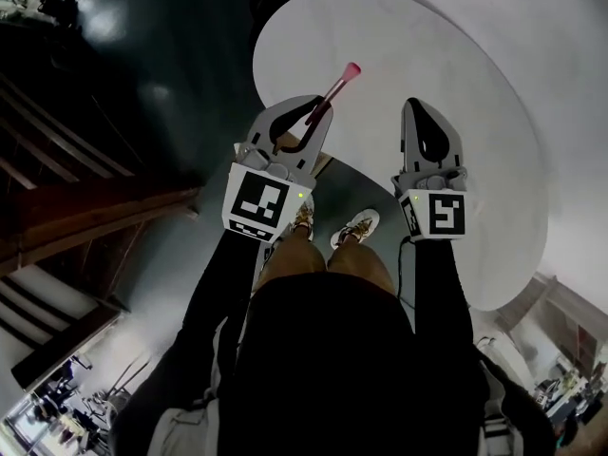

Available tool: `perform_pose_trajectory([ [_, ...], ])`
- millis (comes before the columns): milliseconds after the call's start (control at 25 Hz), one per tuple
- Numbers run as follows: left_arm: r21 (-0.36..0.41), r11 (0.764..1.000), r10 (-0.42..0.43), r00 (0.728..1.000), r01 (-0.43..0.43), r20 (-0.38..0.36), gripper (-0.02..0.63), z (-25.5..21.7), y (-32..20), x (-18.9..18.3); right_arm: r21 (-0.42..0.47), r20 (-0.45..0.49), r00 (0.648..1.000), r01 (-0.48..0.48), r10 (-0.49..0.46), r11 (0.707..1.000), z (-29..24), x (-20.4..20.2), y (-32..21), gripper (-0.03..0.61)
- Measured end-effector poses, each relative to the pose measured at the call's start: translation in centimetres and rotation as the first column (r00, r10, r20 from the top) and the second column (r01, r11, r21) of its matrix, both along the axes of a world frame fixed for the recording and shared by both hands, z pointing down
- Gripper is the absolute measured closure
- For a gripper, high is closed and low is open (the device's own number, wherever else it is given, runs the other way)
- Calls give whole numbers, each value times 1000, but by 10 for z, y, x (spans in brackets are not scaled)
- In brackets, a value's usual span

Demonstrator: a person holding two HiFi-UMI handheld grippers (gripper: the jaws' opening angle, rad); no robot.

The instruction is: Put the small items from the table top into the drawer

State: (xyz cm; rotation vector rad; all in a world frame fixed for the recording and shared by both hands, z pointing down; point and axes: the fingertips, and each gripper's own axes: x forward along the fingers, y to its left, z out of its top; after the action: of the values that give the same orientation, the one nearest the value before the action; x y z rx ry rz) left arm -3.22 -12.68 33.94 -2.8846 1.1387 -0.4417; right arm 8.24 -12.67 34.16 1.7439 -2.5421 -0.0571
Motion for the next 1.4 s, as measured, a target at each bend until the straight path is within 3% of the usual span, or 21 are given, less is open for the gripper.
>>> perform_pose_trajectory([
  [280,-9,995,-99,995,99,18,565,6,-4,-61,-14,2,995,101,-101,995,9,-59,-16,551],
  [440,-37,996,-78,992,82,98,565,29,4,-78,-30,-1,993,121,-121,992,15,-79,-16,552],
  [560,-114,992,-40,986,59,163,565,66,13,-100,-44,-8,991,131,-131,990,21,-98,-17,552],
  [680,-220,974,-4,971,58,239,565,111,26,-113,-58,-12,992,122,-123,991,27,-99,-17,552],
  [840,-293,954,40,946,59,323,565,158,37,-121,-74,-19,994,105,-107,992,33,-94,-17,552],
  [1080,-422,904,107,920,68,377,565,220,50,-132,-87,-33,996,82,-85,993,38,-89,-19,552],
  [1280,-495,862,134,889,114,439,565,270,56,-148,-97,-44,997,63,-67,993,40,-86,-20,552],
  [1400,-508,850,140,872,138,470,565,292,48,-153,-104,-50,997,50,-55,993,43,-84,-21,552],
])
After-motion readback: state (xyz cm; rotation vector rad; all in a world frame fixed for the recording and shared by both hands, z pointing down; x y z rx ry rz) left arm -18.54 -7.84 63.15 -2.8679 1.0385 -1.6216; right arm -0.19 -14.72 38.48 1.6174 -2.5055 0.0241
